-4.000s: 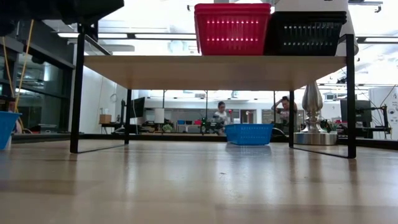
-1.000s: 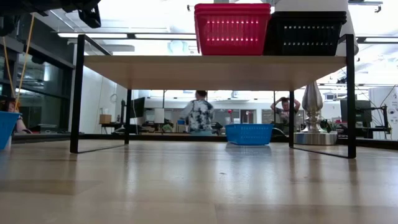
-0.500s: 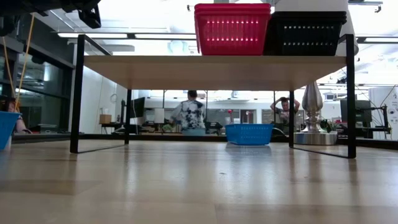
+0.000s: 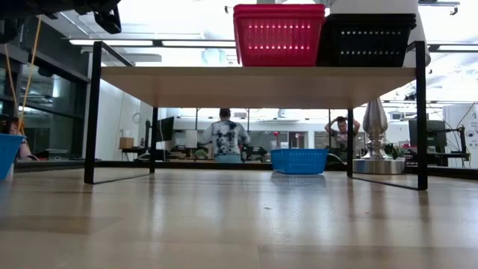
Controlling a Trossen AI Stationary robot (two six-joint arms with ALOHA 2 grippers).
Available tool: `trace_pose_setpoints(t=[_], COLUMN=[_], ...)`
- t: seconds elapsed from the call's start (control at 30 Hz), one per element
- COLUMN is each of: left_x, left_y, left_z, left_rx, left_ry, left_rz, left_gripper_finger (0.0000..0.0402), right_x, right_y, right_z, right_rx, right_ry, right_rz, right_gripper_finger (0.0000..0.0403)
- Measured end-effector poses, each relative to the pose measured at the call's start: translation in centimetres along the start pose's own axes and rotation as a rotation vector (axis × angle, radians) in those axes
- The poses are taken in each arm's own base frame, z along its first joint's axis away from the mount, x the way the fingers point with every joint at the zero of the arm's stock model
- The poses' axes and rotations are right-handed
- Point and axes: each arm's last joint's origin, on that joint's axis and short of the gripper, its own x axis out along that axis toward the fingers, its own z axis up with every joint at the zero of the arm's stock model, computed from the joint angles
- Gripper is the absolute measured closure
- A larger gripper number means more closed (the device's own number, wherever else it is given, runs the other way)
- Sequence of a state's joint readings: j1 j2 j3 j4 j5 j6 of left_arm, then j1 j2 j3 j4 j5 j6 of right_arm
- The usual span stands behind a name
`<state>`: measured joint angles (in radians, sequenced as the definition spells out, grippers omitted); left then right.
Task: Stack baskets on shelf by color
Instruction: Put the bottom right blue bin on the shelf
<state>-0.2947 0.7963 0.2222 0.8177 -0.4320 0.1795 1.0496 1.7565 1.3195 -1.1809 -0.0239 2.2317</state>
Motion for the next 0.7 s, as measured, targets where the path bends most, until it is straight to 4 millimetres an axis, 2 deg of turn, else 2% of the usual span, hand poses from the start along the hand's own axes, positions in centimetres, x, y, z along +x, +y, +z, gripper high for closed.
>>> trace_pose_setpoints(t=[0.17,0.47,0.57,0.7], left_x=[0.0,0.0,0.0,0.0], left_y=[0.0,0.0,0.0,0.0], left_z=[0.0,0.0,0.0,0.0], left_rx=[0.015,0.011,0.008,0.008], left_ry=[0.000,0.000,0.000,0.001], left_rz=[0.003,0.003,0.003,0.003], left_gripper_finger=[0.0399,0.0399,0.0399,0.0399], right_x=[0.5,0.5,0.7,1.9], right_y=[-0.2,0.2,0.2,0.3], right_z=[0.0,-0.3,-0.2,-0.3], right_rx=[0.020,0.020,0.040,0.038], right_ry=[0.035,0.058,0.057,0.076], right_rz=[-0.032,0.013,0.011,0.034], right_gripper_finger=[0.0346,0.0216,0.0190,0.0179])
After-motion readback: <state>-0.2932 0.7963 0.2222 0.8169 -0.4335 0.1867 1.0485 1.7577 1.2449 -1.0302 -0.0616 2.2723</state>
